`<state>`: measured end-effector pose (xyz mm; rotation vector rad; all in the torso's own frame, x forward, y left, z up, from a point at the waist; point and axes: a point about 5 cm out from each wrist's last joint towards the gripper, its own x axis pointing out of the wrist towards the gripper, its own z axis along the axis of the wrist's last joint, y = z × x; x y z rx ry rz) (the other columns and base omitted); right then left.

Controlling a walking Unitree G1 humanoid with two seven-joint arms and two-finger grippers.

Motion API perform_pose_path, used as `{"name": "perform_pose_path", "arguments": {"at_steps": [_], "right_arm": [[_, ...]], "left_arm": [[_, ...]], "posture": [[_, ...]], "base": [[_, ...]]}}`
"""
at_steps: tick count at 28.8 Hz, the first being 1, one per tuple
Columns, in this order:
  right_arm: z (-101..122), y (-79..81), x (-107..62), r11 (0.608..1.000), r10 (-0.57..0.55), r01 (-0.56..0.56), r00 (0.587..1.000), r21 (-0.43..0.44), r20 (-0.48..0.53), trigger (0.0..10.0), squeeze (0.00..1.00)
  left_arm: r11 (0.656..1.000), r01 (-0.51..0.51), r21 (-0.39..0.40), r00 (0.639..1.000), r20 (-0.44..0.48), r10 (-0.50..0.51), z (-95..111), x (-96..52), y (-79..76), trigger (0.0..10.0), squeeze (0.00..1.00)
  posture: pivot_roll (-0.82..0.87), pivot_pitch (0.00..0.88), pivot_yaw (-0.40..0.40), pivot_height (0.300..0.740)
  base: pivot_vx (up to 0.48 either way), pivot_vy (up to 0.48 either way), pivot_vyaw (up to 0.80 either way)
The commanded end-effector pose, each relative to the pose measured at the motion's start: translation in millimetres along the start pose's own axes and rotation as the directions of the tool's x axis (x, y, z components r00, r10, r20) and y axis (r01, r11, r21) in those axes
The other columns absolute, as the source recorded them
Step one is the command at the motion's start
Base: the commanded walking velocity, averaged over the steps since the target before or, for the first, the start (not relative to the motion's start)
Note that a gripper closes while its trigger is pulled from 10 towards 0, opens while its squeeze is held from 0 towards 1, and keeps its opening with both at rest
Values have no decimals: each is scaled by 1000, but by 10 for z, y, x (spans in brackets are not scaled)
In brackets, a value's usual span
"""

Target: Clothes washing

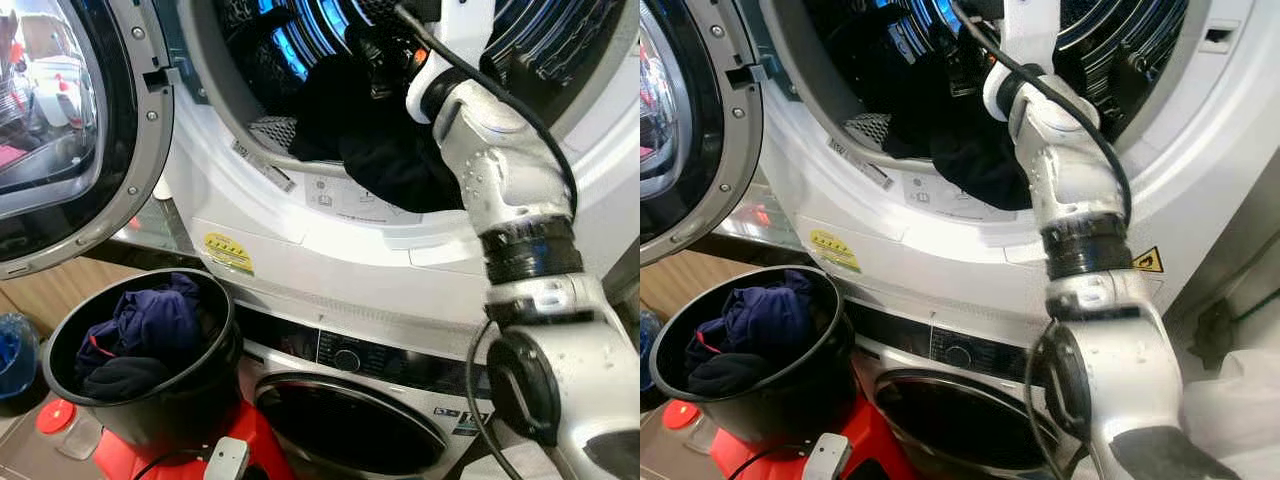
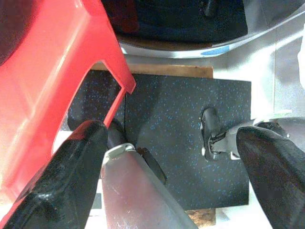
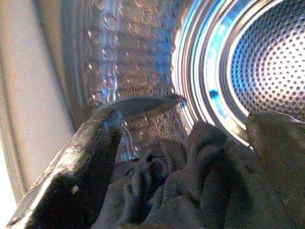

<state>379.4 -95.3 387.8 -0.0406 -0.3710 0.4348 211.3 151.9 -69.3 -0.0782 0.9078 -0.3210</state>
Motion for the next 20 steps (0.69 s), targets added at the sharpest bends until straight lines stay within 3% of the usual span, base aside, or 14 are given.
{"name": "perform_pose_path", "arguments": {"at_steps": [1,4,6,9,11,12,13,14,16,19,20], "right_arm": [[138,14,-95,999,32,-33,998,19,56,10000,0],[334,136,-380,978,173,-195,958,74,230,10000,0],[381,255,-561,941,272,-316,919,119,285,10000,0],[386,396,-761,885,406,-456,856,96,319,10000,0],[385,415,-795,877,423,-472,848,90,321,10000,0],[374,462,-922,845,479,-530,809,72,342,10000,0],[374,462,-922,845,479,-530,809,72,342,10000,0],[344,497,-1043,817,522,-574,776,51,354,10000,0],[150,557,-1306,740,632,-671,718,47,292,10000,0],[-154,605,-1523,685,713,-726,684,55,153,10000,0],[-154,605,-1523,685,713,-726,684,55,153,10000,0]], "left_arm": [[1000,-11,-15,1000,-16,11,-38,-7,14,10000,0],[1000,-11,-27,1000,-13,11,-35,-4,6,10000,0],[1000,-6,-22,1000,-13,5,-31,-2,0,10000,0],[1000,-4,-19,1000,-14,4,-27,1,-4,10000,0],[1000,-4,-19,1000,-14,4,-26,1,-5,10000,0],[1000,-4,-20,1000,-14,3,-25,2,-7,10000,0],[1000,-4,-20,1000,-14,3,-25,2,-7,10000,0],[1000,-3,-21,1000,-13,3,-23,3,-9,10000,0],[1000,-2,-22,1000,-13,2,-20,5,-13,10000,0],[1000,-3,-23,1000,-13,3,-22,5,-14,10000,0],[1000,-3,-23,1000,-13,3,-22,5,-14,10000,0]], "posture": [[-151,44,65,740],[-160,44,67,740],[-164,45,69,740],[-166,44,70,740],[-166,44,70,740],[-169,43,68,740],[-169,43,68,740],[-168,44,68,740],[-166,41,64,740],[-163,40,62,740],[-163,40,62,740]], "base": [[0,0,0],[0,0,0],[0,0,0],[0,0,0],[0,0,0],[0,0,0],[0,0,0],[0,0,0],[0,0,0],[0,0,0],[0,0,0]]}}
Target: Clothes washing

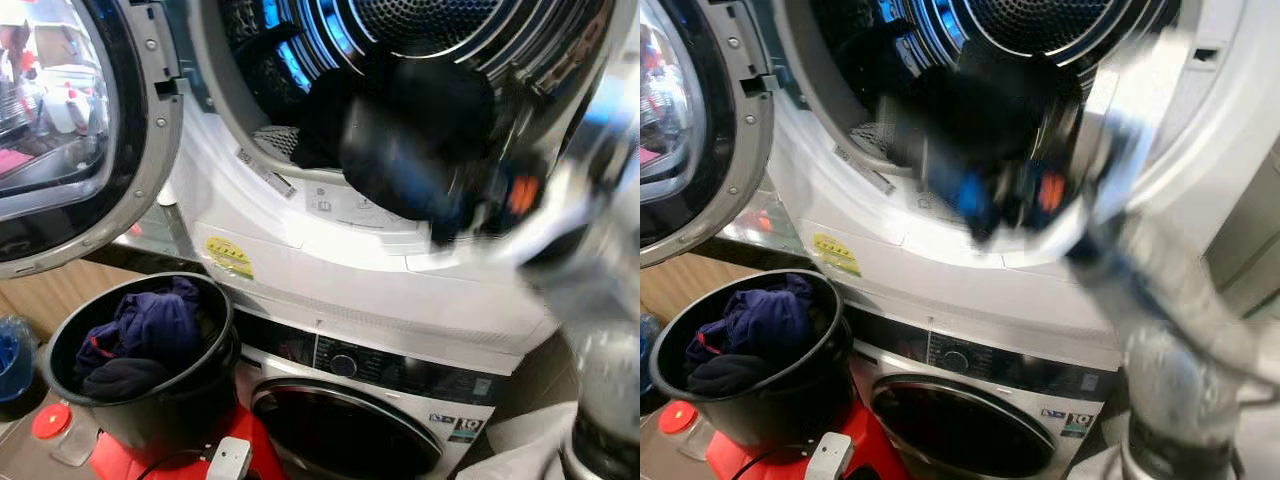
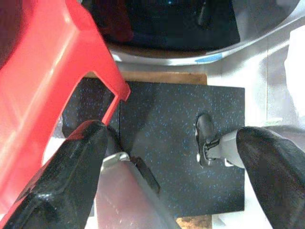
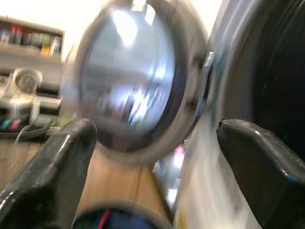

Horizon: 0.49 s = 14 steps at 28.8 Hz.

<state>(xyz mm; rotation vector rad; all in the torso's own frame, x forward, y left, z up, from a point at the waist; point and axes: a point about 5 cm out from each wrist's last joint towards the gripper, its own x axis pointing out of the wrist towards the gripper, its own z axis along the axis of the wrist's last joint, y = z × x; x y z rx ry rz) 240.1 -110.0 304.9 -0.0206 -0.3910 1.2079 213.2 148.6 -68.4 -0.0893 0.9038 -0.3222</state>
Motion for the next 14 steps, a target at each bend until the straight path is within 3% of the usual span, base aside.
{"name": "perform_pose_path", "arguments": {"at_steps": [1,2,5,8,14], "right_arm": [[-187,97,-31,998,36,-41,991,-37,-128,10000,0],[-325,59,-69,1000,-6,0,982,-32,-191,10000,0],[-488,-6,-122,997,-77,72,964,-28,-254,10000,0],[-581,-56,-158,987,-161,161,954,-20,-253,10000,0],[-809,-166,-177,948,-317,296,889,-114,-331,10000,0]], "left_arm": [[1000,-10,-14,1000,-18,9,-45,-10,16,10000,0],[1000,-10,-13,1000,-18,10,-44,-10,17,10000,0],[1000,-11,-10,1000,-18,10,-44,-10,19,10000,0],[1000,-13,-8,1000,-19,13,-48,-14,26,10000,0],[1000,-16,-6,1000,-18,15,-47,-17,36,10000,0]], "posture": [[-161,40,63,740],[-160,39,62,740],[-156,37,61,740],[-149,35,60,740],[-150,38,63,740]], "base": [[0,0,0],[0,0,0],[0,0,0],[0,0,0],[0,0,0]]}}
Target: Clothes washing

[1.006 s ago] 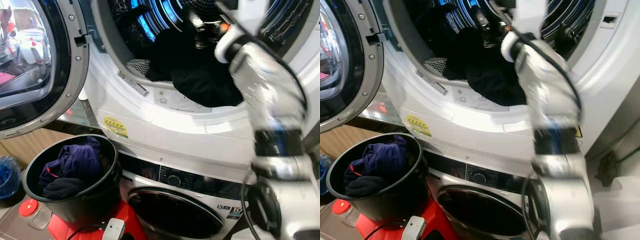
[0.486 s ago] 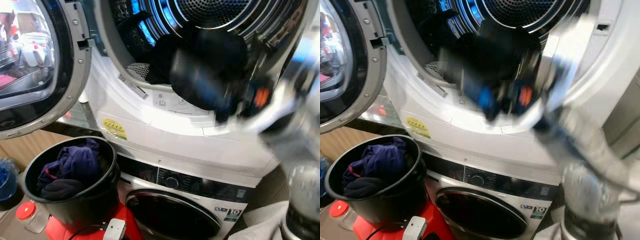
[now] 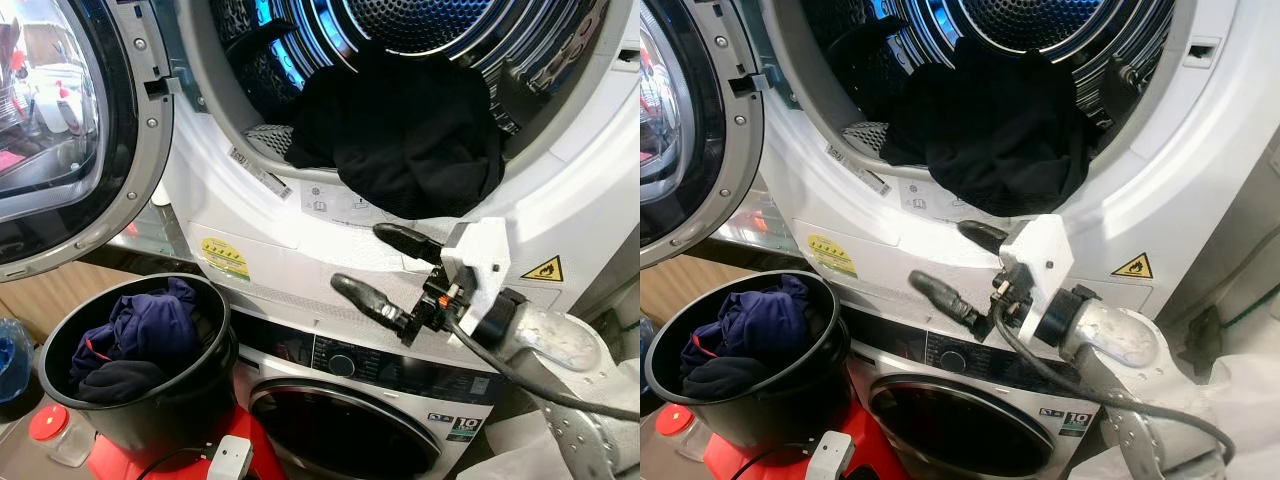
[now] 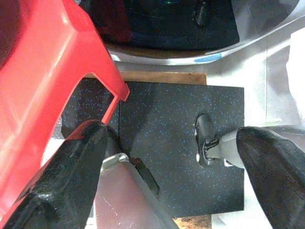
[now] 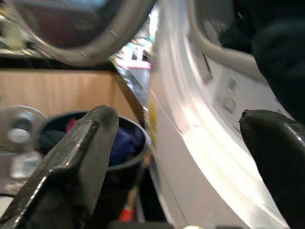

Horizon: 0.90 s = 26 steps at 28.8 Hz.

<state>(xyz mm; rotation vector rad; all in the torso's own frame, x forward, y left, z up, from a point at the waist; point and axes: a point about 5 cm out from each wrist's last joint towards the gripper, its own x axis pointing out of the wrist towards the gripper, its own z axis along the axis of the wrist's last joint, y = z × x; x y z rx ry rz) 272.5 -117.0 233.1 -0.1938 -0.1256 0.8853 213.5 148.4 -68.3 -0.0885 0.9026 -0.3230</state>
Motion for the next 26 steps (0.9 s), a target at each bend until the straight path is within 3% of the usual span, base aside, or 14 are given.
{"name": "perform_pose_path", "arguments": {"at_steps": [1,8,11,16,21,26], "right_arm": [[-93,-24,33,998,-61,60,997,-31,-44,10000,0],[-128,-74,76,992,-119,116,991,-53,-53,10000,0],[-152,-165,75,979,-189,182,979,-89,-71,10000,0],[-230,-440,22,922,-387,381,914,-71,-123,10000,0],[-240,-543,-31,889,-457,455,882,-52,-115,10000,0],[-126,-510,-61,912,-410,410,911,-11,-31,10000,0]], "left_arm": [[1000,-16,-6,1000,-19,16,-48,-18,39,10000,0],[1000,-20,-10,1000,-16,20,-39,-17,42,10000,0],[1000,-19,-8,1000,-16,19,-38,-16,40,10000,0],[1000,-22,-11,1000,-14,22,-38,-17,42,10000,0],[1000,-21,-12,1000,-13,21,-39,-16,38,10000,0],[1000,-20,-16,1000,-13,20,-39,-15,36,10000,0]], "posture": [[-150,39,64,740],[-150,42,66,740],[-149,40,65,740],[-147,42,65,740],[-148,43,63,740],[-148,44,65,740]], "base": [[0,0,0],[0,0,0],[0,0,0],[0,0,0],[0,0,0],[0,0,0]]}}
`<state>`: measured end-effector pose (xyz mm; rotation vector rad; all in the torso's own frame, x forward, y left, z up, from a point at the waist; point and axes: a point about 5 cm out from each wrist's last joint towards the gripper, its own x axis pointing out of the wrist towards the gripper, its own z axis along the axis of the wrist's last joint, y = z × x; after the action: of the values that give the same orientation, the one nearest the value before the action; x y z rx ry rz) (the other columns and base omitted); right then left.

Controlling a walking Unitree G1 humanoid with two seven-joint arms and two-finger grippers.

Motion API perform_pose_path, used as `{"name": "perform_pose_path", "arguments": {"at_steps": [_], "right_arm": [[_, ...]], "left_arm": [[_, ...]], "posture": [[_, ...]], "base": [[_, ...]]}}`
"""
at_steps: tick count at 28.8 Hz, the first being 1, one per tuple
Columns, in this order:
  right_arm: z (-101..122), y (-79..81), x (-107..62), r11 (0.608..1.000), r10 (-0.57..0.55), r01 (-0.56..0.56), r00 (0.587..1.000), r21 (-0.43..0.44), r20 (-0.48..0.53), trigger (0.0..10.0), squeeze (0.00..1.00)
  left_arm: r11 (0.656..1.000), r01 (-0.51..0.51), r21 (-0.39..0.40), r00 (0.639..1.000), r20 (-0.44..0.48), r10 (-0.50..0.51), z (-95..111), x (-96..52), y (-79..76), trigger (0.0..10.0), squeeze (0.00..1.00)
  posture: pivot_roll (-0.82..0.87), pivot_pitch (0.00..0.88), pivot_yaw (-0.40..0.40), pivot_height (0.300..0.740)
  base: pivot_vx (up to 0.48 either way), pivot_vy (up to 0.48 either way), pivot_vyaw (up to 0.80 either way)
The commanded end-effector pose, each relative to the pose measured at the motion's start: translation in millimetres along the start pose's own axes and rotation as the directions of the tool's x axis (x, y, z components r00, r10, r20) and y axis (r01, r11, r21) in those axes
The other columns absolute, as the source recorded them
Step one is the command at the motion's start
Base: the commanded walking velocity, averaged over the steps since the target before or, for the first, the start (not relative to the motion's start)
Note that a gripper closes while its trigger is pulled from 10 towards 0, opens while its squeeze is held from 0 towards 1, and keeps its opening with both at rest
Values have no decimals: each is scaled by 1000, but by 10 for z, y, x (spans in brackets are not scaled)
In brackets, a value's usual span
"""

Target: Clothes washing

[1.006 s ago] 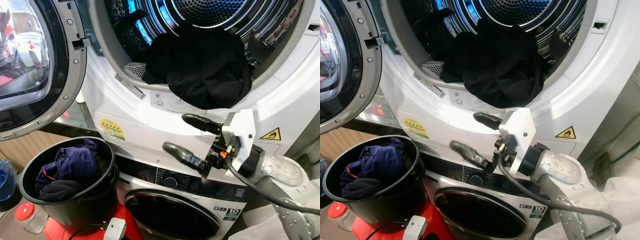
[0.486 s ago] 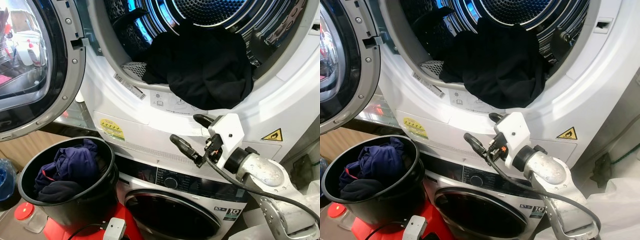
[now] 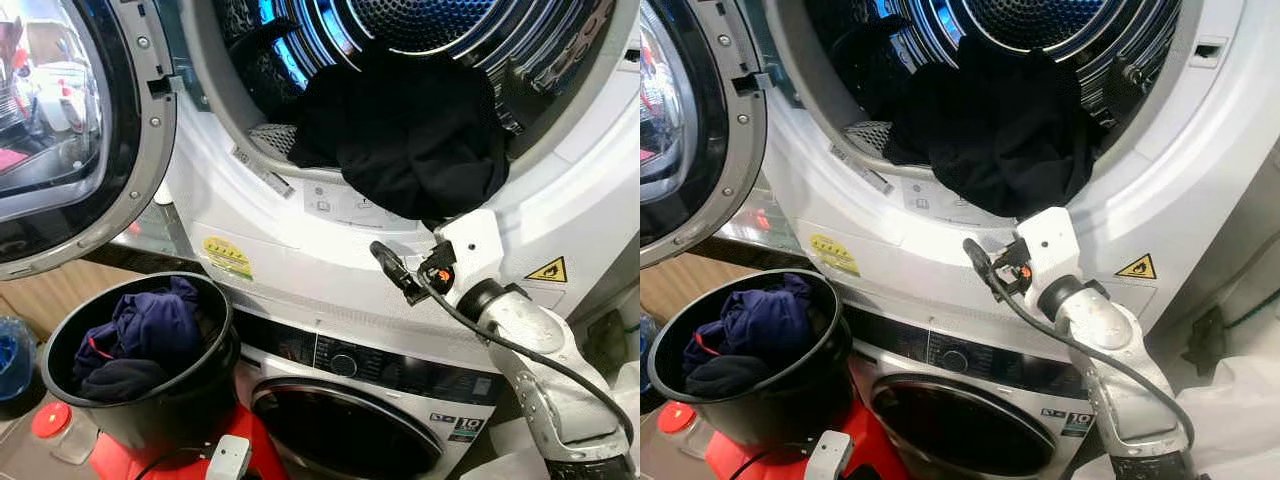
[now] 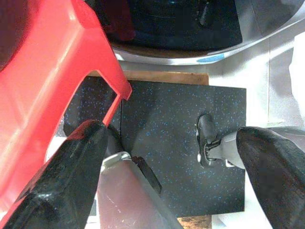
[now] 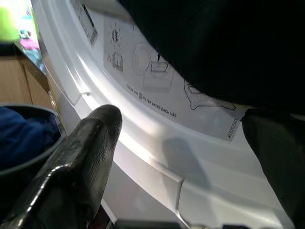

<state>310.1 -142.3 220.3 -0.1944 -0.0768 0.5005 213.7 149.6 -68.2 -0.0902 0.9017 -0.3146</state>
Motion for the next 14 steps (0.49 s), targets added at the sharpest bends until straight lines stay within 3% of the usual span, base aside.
{"name": "perform_pose_path", "arguments": {"at_steps": [1,7,14], "right_arm": [[121,-123,-84,1000,-23,24,997,-3,74,10000,0],[252,-95,-186,996,86,-82,983,-30,162,10000,0],[270,-22,-243,983,185,-180,965,-43,188,10000,0]], "left_arm": [[1000,-13,-11,1000,-15,13,-40,-12,25,10000,0],[1000,-14,-12,1000,-14,14,-36,-12,27,10000,0],[1000,-15,-10,1000,-14,15,-36,-15,35,10000,0]], "posture": [[-149,45,65,740],[-149,43,65,740],[-148,42,67,740]], "base": [[0,0,0],[0,0,0],[0,0,0]]}}
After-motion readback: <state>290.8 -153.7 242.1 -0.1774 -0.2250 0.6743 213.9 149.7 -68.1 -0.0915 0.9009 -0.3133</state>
